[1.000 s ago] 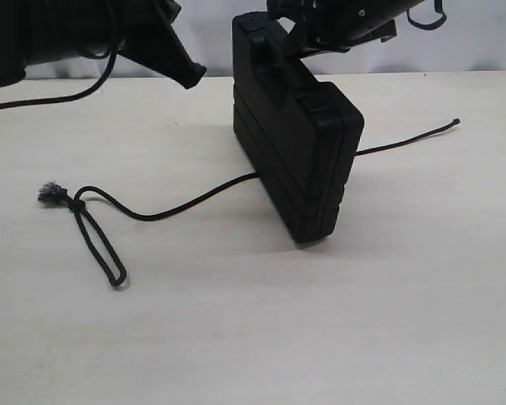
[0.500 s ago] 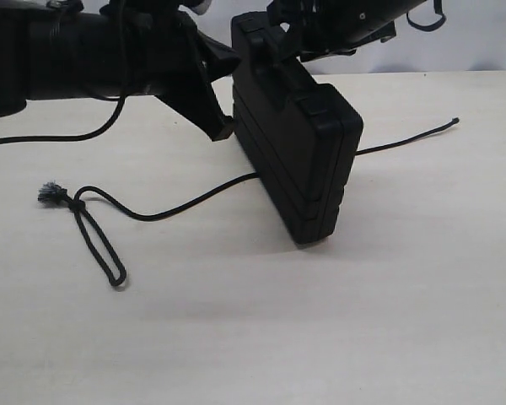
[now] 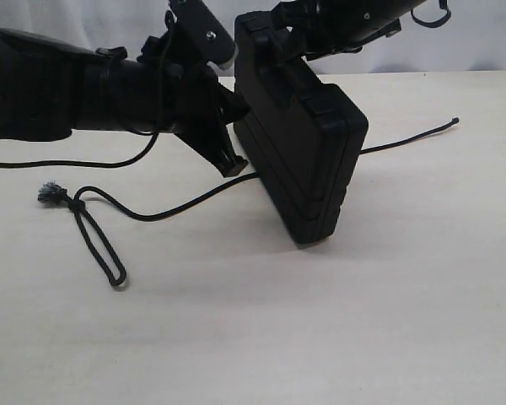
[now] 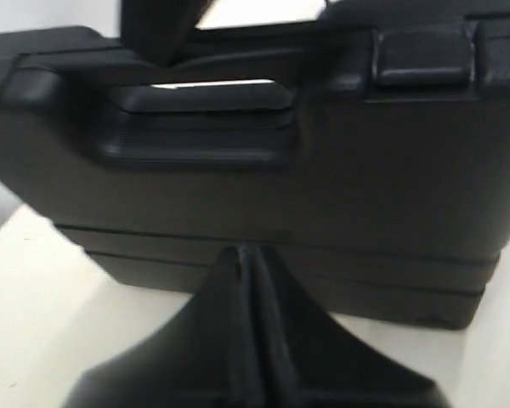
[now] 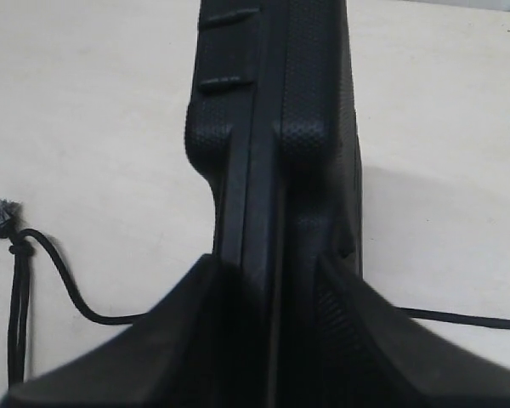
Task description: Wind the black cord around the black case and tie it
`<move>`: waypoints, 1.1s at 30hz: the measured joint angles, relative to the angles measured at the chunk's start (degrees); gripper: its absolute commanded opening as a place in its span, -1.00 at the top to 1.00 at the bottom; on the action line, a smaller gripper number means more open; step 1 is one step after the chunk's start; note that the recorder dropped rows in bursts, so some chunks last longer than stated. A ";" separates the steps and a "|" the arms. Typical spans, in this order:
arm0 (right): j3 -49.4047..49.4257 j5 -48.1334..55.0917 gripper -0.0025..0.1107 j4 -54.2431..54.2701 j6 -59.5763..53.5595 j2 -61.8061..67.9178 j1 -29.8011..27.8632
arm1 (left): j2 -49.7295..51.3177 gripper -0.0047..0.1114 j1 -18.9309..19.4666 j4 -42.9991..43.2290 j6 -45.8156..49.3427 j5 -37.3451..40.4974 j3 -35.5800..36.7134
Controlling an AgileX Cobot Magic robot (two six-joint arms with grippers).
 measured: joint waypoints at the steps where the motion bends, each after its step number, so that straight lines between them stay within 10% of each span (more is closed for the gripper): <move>1: 0.00 0.00 0.36 0.42 -0.30 0.00 0.00 | 1.00 0.92 0.00 0.00 0.00 0.55 -0.49; 33: 0.00 0.28 0.36 4.56 -2.88 0.20 0.00 | 9.20 0.92 0.00 -2.99 0.83 4.75 -5.73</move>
